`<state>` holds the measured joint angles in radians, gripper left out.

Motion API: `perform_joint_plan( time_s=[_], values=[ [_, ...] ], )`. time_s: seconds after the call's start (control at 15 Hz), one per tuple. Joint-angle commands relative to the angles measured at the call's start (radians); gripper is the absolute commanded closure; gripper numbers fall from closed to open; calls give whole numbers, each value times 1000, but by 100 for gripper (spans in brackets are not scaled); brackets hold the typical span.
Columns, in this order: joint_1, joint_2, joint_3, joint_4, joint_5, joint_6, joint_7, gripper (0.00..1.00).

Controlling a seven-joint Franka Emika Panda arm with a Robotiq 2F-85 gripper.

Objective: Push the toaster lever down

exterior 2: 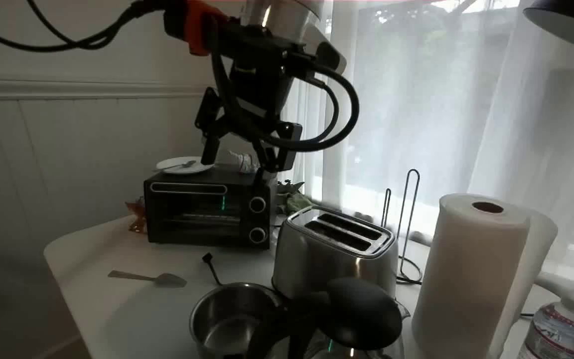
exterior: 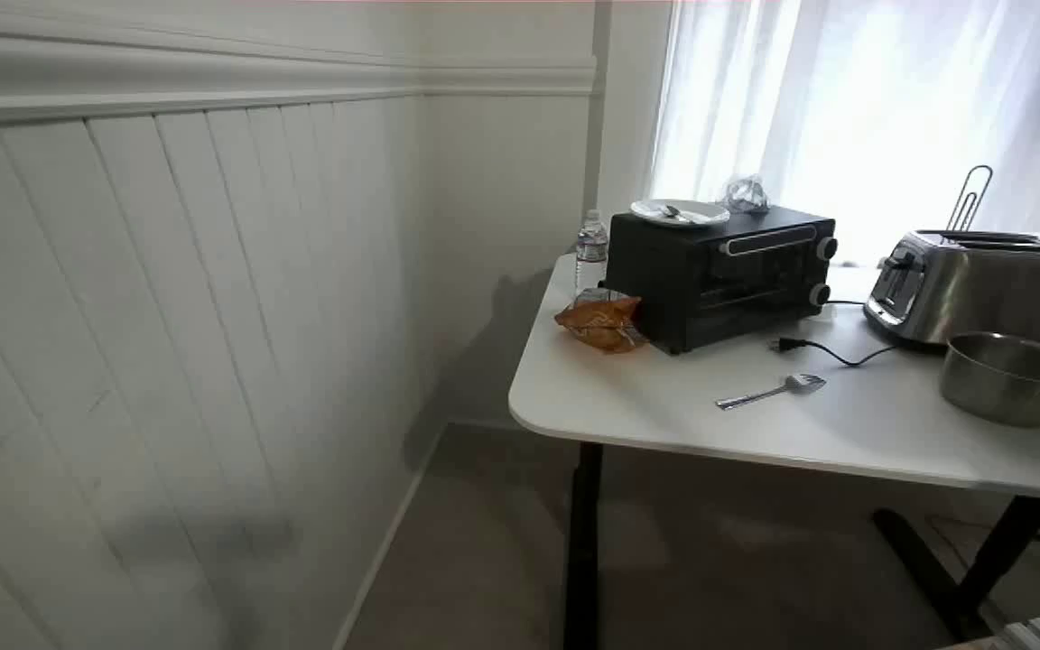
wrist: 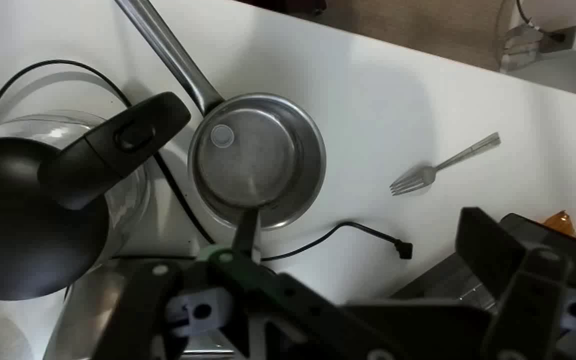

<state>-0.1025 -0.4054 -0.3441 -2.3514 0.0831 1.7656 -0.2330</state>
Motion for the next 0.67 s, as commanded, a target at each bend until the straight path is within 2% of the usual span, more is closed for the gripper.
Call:
perform_joint_plan(
  time_s=[0.0, 0.47, 0.6],
  values=[
    [-33, 5, 29, 2, 11, -3, -11, 0],
    [-33, 5, 29, 2, 11, -3, -11, 0],
    [-23, 9, 66, -5, 17, 31, 54, 0]
  ],
)
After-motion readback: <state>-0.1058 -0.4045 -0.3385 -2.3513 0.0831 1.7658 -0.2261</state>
